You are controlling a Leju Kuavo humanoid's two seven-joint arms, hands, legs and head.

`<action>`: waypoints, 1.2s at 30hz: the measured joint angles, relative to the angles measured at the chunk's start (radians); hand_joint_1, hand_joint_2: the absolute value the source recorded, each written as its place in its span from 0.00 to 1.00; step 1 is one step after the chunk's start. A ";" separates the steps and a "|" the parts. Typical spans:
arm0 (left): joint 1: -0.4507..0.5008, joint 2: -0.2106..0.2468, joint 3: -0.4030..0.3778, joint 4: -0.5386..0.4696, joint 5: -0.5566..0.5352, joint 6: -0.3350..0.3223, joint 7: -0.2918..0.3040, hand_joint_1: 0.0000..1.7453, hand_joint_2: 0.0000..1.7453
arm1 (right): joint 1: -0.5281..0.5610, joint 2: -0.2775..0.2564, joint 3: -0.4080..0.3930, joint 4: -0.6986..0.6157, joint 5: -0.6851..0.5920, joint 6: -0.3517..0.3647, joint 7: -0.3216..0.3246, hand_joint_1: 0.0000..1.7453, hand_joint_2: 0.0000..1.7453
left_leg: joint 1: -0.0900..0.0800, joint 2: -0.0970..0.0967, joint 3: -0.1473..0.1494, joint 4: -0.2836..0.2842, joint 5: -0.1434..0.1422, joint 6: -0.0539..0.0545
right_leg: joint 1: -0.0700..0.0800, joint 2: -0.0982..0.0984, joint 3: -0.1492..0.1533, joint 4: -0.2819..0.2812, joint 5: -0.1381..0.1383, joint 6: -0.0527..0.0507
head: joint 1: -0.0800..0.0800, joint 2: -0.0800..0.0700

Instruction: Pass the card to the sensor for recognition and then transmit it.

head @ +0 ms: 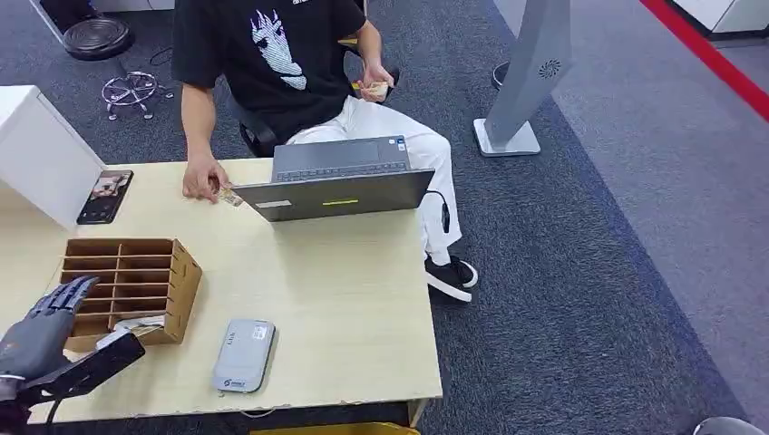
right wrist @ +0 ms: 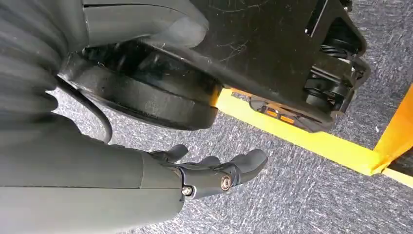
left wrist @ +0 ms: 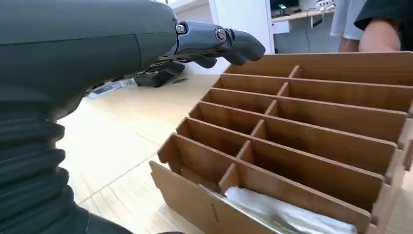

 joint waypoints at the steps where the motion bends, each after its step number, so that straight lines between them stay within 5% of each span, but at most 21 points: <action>1: -0.006 -0.006 -0.004 0.005 -0.001 0.000 -0.004 0.00 1.00 | 0.000 0.000 0.000 -0.001 0.000 0.000 0.002 0.00 1.00 | 0.000 0.000 0.000 0.000 0.000 0.000 | 0.000 0.000 0.000 0.000 0.000 0.000 | 0.000 0.000; 16: -0.044 -0.047 -0.044 0.078 0.011 -0.004 -0.022 0.00 1.00 | 0.011 0.000 0.002 -0.012 -0.019 0.000 -0.002 0.00 1.00 | 0.000 0.000 0.000 0.000 0.000 0.000 | 0.000 0.000 0.000 0.000 0.000 0.000 | 0.000 0.000; 17: -0.045 -0.047 -0.047 0.079 0.012 -0.004 -0.023 0.25 1.00 | 0.011 0.000 0.002 -0.012 -0.019 0.000 -0.003 0.00 1.00 | 0.000 0.000 0.000 0.000 0.000 0.000 | 0.000 0.000 0.000 0.000 0.000 0.000 | 0.000 0.000; 18: -0.047 -0.047 -0.048 0.081 0.013 -0.004 -0.023 1.00 1.00 | 0.011 0.000 0.002 -0.012 -0.021 0.000 -0.005 0.00 1.00 | 0.000 0.000 0.000 0.000 0.000 0.000 | 0.000 0.000 0.000 0.000 0.000 0.000 | 0.000 0.000; 36: -0.076 -0.047 -0.056 0.086 -0.009 0.021 -0.013 1.00 1.00 | 0.045 -0.014 0.020 -0.085 -0.048 0.000 0.037 0.00 1.00 | 0.000 0.000 0.000 0.000 0.000 0.000 | 0.000 0.000 0.000 0.000 0.000 0.000 | 0.000 0.000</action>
